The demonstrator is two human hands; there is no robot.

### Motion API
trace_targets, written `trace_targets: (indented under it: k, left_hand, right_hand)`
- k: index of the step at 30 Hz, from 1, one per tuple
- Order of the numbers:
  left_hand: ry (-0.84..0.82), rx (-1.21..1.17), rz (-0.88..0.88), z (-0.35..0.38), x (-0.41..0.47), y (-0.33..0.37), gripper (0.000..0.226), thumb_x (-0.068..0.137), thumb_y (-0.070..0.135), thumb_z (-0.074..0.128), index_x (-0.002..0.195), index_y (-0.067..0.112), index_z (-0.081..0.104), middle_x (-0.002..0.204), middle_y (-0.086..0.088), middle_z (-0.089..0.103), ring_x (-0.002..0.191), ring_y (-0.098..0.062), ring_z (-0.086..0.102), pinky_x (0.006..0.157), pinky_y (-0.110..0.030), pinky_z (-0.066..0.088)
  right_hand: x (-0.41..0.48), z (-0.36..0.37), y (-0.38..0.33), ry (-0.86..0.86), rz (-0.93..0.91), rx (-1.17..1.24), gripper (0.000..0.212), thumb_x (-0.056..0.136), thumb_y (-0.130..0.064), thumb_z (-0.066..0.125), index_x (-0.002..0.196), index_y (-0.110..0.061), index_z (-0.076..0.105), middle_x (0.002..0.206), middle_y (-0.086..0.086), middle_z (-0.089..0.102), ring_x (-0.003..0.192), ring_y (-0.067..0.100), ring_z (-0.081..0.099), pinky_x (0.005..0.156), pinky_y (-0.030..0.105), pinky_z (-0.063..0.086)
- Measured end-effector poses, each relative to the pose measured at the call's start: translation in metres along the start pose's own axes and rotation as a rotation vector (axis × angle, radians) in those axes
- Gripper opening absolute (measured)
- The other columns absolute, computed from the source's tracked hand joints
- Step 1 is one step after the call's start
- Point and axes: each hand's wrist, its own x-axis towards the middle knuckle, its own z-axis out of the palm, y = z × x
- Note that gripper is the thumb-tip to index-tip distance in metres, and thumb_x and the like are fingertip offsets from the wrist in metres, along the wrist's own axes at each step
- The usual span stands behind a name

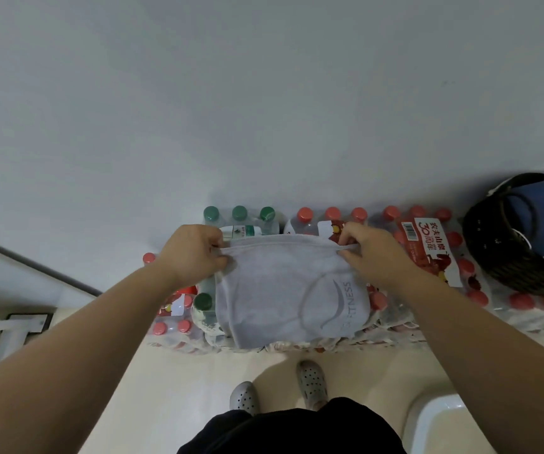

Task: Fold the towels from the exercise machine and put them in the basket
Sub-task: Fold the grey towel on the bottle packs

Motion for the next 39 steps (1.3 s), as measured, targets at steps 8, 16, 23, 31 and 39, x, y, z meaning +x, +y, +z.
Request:
trace_targets:
  k: [8,16,23,31,39]
  left_hand:
    - [-0.055,-0.131,0.264,-0.035,-0.052,0.004,0.021,0.067,0.017,0.086,0.079,0.029,0.075,0.076,0.018,0.070,0.074,-0.001,0.064,0.063,-0.013,0.047]
    - [0.023,-0.108,0.418,-0.057,-0.087,0.004,0.023,0.067,0.030,0.083,0.056,0.030,0.063,0.057,0.010,0.062,0.055,-0.013,0.060,0.055,-0.035,0.051]
    - [-0.142,-0.388,0.363,-0.091,-0.126,0.028,0.026,0.070,0.022,0.080,0.055,0.015,0.060,0.082,-0.007,0.075,0.076,-0.029,0.070,0.072,-0.035,0.059]
    - [-0.077,-0.267,0.195,-0.034,-0.128,0.035,0.021,0.077,0.023,0.083,0.066,0.016,0.066,0.062,0.005,0.069,0.055,-0.007,0.061,0.059,-0.020,0.051]
    - [-0.247,-0.344,0.250,0.084,-0.120,0.104,0.063,0.062,0.073,0.070,0.107,0.031,0.060,0.098,0.015,0.063,0.087,-0.003,0.064,0.077,-0.032,0.057]
  right_hand:
    - [-0.063,-0.042,-0.030,-0.045,-0.029,0.076,0.031,0.088,-0.008,0.069,0.084,-0.038,0.065,0.087,-0.020,0.064,0.084,-0.005,0.057,0.069,0.008,0.041]
    - [-0.111,-0.078,-0.056,-0.050,-0.020,0.050,0.018,0.074,-0.024,0.086,0.077,-0.036,0.072,0.075,-0.014,0.070,0.073,0.000,0.065,0.066,0.013,0.050]
    - [-0.136,-0.103,-0.072,-0.347,-0.090,-0.072,0.011,0.077,-0.032,0.082,0.078,-0.037,0.072,0.080,-0.031,0.066,0.080,-0.006,0.063,0.067,0.008,0.046]
    - [-0.125,-0.100,-0.069,-0.241,-0.066,0.078,0.015,0.078,-0.020,0.084,0.072,-0.024,0.071,0.072,-0.006,0.070,0.070,0.004,0.066,0.066,0.019,0.053]
    - [-0.117,-0.079,-0.054,-0.313,0.045,0.102,0.008,0.088,-0.022,0.073,0.090,-0.030,0.075,0.090,-0.014,0.070,0.086,0.002,0.064,0.077,0.018,0.050]
